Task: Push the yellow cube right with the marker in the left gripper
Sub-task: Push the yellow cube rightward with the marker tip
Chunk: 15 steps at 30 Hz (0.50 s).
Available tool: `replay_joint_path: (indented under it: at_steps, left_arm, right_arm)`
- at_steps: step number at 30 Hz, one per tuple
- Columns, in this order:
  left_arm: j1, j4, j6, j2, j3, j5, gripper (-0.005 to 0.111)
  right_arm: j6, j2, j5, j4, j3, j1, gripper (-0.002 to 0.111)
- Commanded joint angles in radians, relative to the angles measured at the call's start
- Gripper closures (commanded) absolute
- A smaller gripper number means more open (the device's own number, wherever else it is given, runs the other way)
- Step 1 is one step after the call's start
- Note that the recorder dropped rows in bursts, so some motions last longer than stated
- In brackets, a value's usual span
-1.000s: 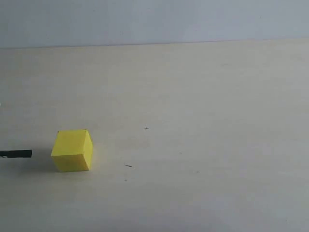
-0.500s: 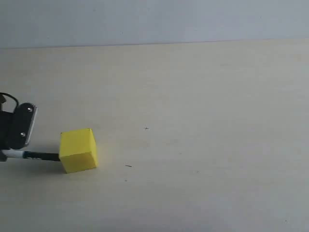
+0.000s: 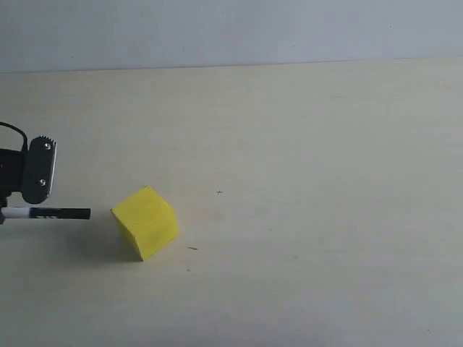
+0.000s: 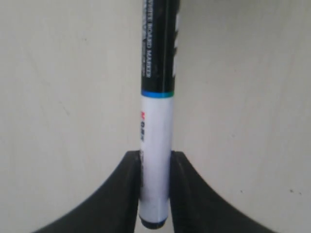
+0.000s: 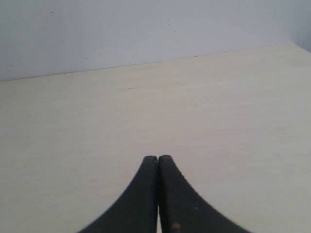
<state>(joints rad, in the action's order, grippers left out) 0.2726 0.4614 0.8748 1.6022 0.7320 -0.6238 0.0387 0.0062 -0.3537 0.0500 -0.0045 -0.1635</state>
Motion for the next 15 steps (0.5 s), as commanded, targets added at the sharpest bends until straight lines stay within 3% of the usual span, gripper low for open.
replay_joint_path:
  at_steps: [1,4,7,10,15]
  left_arm:
    - [-0.001,-0.04,-0.016,0.047,0.005,0.102,0.107]
    - [0.045,-0.051,-0.004,0.074,0.005,0.127,0.107]
    - [0.143,-0.058,0.028,0.076,0.005,0.133,0.107]
    - [0.215,-0.053,0.03,0.066,0.014,0.067,0.107]
    - [0.197,-0.025,0.005,0.037,0.029,-0.115,0.107]
  right_arm:
    - [0.0,-0.006,0.001,0.001,0.004,0.002,0.108]
    - [0.0,-0.006,0.001,0.001,0.004,0.002,0.108]
    - [0.0,-0.006,0.001,0.001,0.004,0.002,0.108]
    - [0.0,-0.006,0.001,0.001,0.004,0.002,0.108]
    - [0.0,-0.006,0.001,0.001,0.004,0.002,0.108]
